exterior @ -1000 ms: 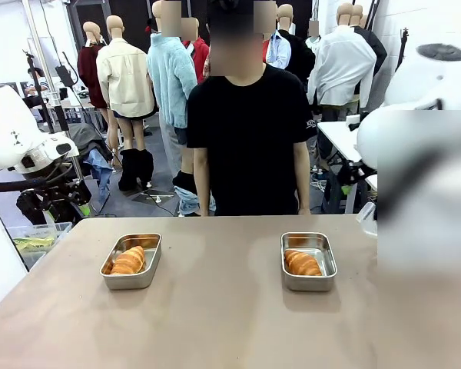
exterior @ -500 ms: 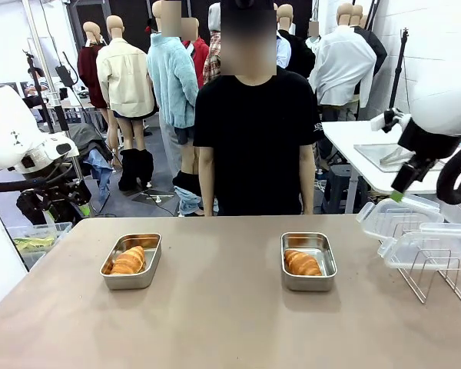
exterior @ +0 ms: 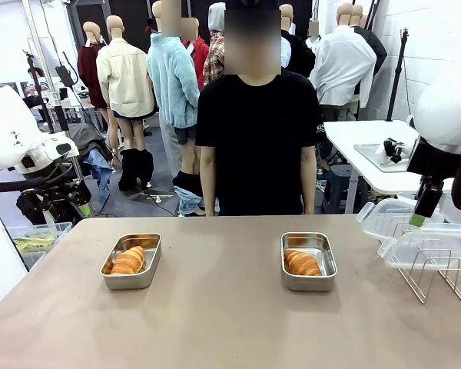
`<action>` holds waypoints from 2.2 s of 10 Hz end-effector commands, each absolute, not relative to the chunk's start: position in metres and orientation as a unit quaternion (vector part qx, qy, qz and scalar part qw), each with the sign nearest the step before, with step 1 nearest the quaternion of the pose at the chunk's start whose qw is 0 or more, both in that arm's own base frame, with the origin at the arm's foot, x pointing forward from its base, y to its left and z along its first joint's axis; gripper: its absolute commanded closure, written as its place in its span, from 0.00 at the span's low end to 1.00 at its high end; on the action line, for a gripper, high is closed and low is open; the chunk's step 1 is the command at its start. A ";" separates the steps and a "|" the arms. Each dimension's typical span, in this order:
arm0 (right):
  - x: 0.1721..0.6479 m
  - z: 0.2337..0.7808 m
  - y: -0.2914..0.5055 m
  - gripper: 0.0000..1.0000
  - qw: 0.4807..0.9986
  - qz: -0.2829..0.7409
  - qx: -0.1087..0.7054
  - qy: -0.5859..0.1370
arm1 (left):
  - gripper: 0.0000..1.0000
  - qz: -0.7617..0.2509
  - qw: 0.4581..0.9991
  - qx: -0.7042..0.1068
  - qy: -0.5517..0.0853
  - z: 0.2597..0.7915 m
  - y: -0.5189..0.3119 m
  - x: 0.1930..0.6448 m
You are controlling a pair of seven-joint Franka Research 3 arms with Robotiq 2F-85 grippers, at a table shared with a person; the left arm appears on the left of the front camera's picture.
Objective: Place the bread in airtight containers.
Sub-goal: Pick up one Airtight Container lid and hand it to the human.
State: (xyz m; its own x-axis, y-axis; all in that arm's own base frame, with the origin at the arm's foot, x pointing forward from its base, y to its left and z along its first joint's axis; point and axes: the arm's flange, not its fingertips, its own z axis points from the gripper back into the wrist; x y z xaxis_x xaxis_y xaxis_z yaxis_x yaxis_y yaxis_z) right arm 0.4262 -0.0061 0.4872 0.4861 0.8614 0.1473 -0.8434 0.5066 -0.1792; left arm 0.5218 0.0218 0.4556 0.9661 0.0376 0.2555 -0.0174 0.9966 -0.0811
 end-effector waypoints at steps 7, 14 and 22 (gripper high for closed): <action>0.427 0.472 -0.021 0.00 0.803 0.593 -0.025 -0.051 | 0.12 0.014 0.991 -0.038 -0.131 0.457 0.022 0.521; 0.442 0.440 -0.019 0.00 0.777 0.627 -0.023 -0.050 | 0.12 0.014 0.991 -0.038 -0.131 0.457 0.022 0.521; 0.446 0.437 -0.021 1.00 0.775 0.631 -0.013 -0.039 | 0.12 0.014 0.991 -0.038 -0.131 0.457 0.022 0.521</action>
State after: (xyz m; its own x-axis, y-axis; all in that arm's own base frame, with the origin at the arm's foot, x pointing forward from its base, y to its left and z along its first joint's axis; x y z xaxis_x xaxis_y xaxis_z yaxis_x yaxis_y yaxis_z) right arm 0.4419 -0.0180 0.4350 0.2192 0.9752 0.0322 -0.9722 0.2210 -0.0768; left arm 0.5218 0.0217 0.4556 0.9661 0.0376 0.2555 -0.0173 0.9966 -0.0811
